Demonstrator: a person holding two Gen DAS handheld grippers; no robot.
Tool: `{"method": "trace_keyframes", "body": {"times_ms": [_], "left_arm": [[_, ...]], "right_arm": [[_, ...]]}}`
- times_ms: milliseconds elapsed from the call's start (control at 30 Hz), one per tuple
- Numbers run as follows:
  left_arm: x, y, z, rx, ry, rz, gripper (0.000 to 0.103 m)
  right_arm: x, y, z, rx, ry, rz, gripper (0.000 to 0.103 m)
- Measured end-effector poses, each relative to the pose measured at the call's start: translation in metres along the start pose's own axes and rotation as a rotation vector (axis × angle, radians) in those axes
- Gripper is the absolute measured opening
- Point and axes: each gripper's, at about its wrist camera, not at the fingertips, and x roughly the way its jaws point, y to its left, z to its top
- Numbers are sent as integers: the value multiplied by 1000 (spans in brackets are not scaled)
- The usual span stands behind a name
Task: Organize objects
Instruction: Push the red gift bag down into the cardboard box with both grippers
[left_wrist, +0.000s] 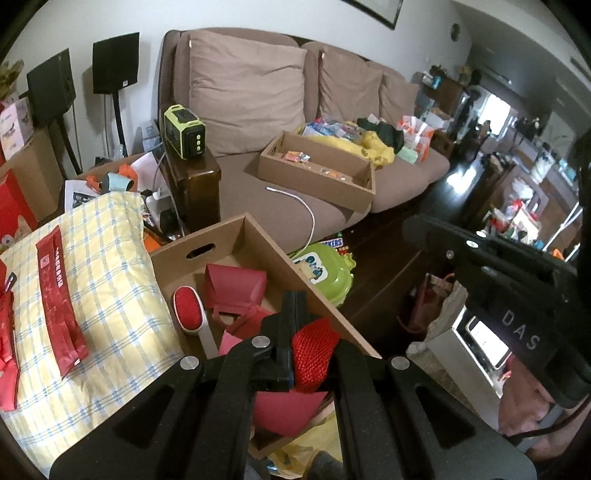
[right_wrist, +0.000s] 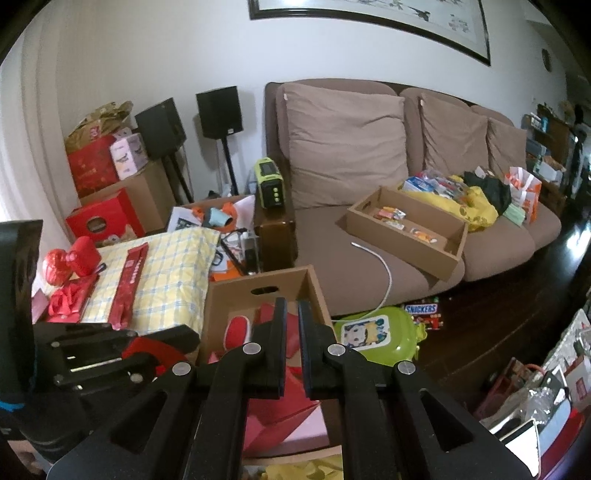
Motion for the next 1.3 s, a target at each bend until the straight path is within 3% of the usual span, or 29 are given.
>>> {"method": "trace_keyframes", "body": {"times_ms": [500, 1300], "left_arm": [[-1, -15, 8, 1, -15, -37, 0], [25, -29, -42, 88, 92, -11, 0]], "right_arm": [[2, -14, -1, 29, 3, -11, 6], [10, -10, -5, 20, 29, -18, 7]]}}
